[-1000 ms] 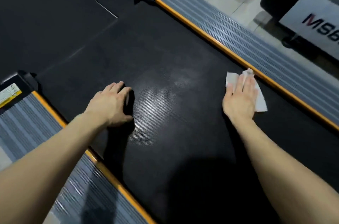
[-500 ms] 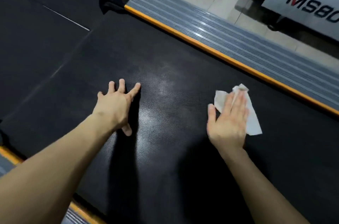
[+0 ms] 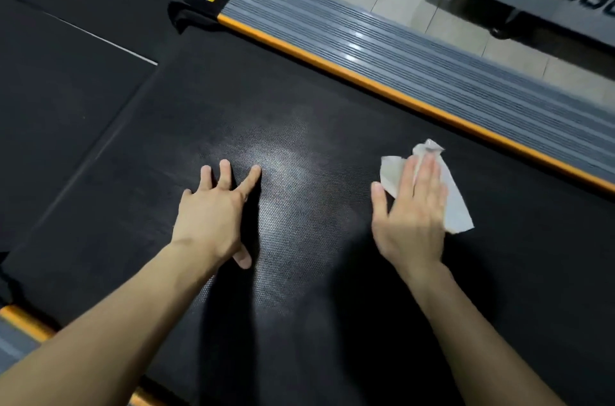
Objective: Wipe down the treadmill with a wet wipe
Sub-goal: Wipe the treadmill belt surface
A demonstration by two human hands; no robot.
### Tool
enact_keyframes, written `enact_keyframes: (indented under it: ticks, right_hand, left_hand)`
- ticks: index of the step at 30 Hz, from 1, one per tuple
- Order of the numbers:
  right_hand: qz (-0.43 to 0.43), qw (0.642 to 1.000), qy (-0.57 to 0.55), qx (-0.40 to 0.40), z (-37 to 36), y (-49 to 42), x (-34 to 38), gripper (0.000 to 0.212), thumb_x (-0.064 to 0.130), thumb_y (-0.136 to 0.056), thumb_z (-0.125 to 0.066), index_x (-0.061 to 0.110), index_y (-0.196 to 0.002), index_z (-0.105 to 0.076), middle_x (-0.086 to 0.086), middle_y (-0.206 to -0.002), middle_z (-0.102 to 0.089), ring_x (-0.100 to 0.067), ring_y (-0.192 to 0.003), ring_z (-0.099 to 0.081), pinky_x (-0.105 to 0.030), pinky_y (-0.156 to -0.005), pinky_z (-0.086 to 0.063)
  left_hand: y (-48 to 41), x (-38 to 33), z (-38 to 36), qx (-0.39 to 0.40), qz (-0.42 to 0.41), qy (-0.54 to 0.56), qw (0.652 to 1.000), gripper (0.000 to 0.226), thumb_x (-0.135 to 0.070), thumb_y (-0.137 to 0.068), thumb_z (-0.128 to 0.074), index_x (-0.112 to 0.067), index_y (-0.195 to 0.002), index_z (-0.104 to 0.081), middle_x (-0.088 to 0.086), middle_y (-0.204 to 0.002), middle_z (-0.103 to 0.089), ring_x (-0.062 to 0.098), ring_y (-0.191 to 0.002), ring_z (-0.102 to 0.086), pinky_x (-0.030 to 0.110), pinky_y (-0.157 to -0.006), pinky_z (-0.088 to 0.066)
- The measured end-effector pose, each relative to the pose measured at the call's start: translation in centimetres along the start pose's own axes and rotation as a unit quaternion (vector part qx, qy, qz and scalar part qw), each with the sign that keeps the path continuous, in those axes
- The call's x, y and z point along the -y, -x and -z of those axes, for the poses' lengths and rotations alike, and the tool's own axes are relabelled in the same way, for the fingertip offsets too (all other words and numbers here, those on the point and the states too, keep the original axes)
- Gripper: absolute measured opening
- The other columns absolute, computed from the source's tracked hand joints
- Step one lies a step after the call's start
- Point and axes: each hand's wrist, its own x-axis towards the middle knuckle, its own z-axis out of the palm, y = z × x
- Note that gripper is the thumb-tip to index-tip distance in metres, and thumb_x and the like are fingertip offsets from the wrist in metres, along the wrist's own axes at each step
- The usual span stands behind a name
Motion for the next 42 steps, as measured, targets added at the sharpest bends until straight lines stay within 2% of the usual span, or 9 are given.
enact_keyframes:
  ticks: [6,10,16,19,27,32,35,38,42]
  right_hand:
    - [0.158,0.982,-0.009,0.108,-3.2,-10.8,17.0,0.085,0.068,-0.107,-0.017,0.013,-0.171,-0.007,-0.010,-0.178,0.011,-0.026,-0.164,0.015,-0.048,-0.132,0.006]
    - [0.189,0.969,-0.017,0.160,-2.0,-12.2,14.8,0.078,0.064,-0.110,-0.015,0.017,-0.171,-0.006,-0.002,-0.179,0.012,-0.018,-0.164,0.014,-0.043,-0.133,0.007]
    - [-0.002,1.000,0.000,-0.012,2.6,-2.3,-7.9,0.080,0.062,-0.109,-0.026,0.007,-0.167,-0.026,-0.008,-0.178,-0.016,-0.025,-0.165,-0.010,-0.046,-0.133,-0.013]
    - [-0.124,0.992,0.012,0.004,2.1,-1.9,-6.0,0.088,0.064,-0.107,-0.028,-0.003,-0.165,-0.025,-0.022,-0.175,-0.017,-0.039,-0.164,-0.009,-0.055,-0.132,-0.009]
    - [0.201,0.965,-0.008,0.169,-0.5,-9.3,10.5,0.075,0.063,-0.110,-0.011,0.019,-0.171,-0.005,0.000,-0.178,0.011,-0.016,-0.164,0.017,-0.045,-0.133,0.007]
    - [0.117,0.992,-0.034,0.038,2.0,-2.3,-5.5,0.074,0.058,-0.111,-0.033,0.015,-0.170,-0.021,-0.004,-0.179,-0.012,-0.024,-0.165,-0.005,-0.051,-0.133,-0.014]
    - [-0.057,0.998,0.016,-0.004,4.0,2.3,-15.7,0.077,0.057,-0.111,-0.028,0.009,-0.170,-0.016,-0.010,-0.179,-0.009,-0.029,-0.165,-0.007,-0.056,-0.130,-0.020]
    - [-0.155,0.988,0.018,-0.012,3.7,2.1,-14.3,0.083,0.059,-0.109,-0.029,0.002,-0.168,-0.014,-0.019,-0.177,-0.009,-0.035,-0.164,-0.007,-0.057,-0.130,-0.018]
    - [0.101,0.992,-0.071,0.017,0.5,-0.1,-1.3,0.078,0.054,-0.108,-0.036,0.003,-0.167,-0.024,-0.015,-0.175,-0.023,-0.030,-0.164,-0.016,-0.050,-0.132,-0.016]
  left_hand:
    - [0.1,-0.2,-0.1,0.004,0.009,0.013,1.000,0.179,-0.054,-0.037,-0.105,-0.047,-0.164,0.020,0.013,-0.177,0.008,0.043,-0.163,0.000,0.062,-0.121,-0.037]
    - [0.1,-0.3,0.0,0.011,0.011,0.011,1.000,0.179,-0.055,-0.035,-0.105,-0.048,-0.164,0.020,0.011,-0.178,0.008,0.043,-0.163,0.000,0.061,-0.121,-0.037]
    - [-0.2,-0.2,-0.4,0.001,0.019,0.011,1.000,0.181,-0.055,-0.030,-0.105,-0.051,-0.164,0.016,0.009,-0.179,0.003,0.040,-0.164,-0.005,0.056,-0.118,-0.041]
    - [-0.1,-0.5,-0.3,0.003,0.026,0.006,1.000,0.182,-0.054,-0.029,-0.106,-0.051,-0.164,0.016,0.009,-0.179,0.003,0.041,-0.163,-0.006,0.055,-0.118,-0.041]
    - [2.7,-3.9,0.3,-0.045,-0.006,-0.070,0.997,0.146,-0.036,-0.061,-0.100,-0.035,-0.170,-0.003,0.007,-0.176,-0.011,0.030,-0.162,-0.019,0.046,-0.120,-0.041]
    - [5.0,-9.3,-1.4,0.017,-0.060,-0.016,0.998,0.162,-0.062,-0.051,-0.099,-0.045,-0.166,0.014,0.011,-0.177,0.010,0.037,-0.165,0.001,0.050,-0.127,-0.032]
    - [5.3,-10.9,-2.7,0.009,-0.039,-0.023,0.999,0.168,-0.063,-0.049,-0.099,-0.039,-0.166,0.019,0.018,-0.175,0.017,0.045,-0.162,0.007,0.056,-0.129,-0.026]
    - [5.3,-10.9,-2.8,0.003,-0.033,-0.028,0.999,0.171,-0.065,-0.045,-0.099,-0.040,-0.167,0.017,0.017,-0.176,0.013,0.045,-0.163,0.004,0.055,-0.128,-0.029]
    - [5.5,-10.6,-2.9,-0.006,-0.027,-0.011,1.000,0.170,-0.065,-0.042,-0.100,-0.046,-0.166,0.015,0.011,-0.177,0.013,0.039,-0.164,0.005,0.051,-0.128,-0.030]
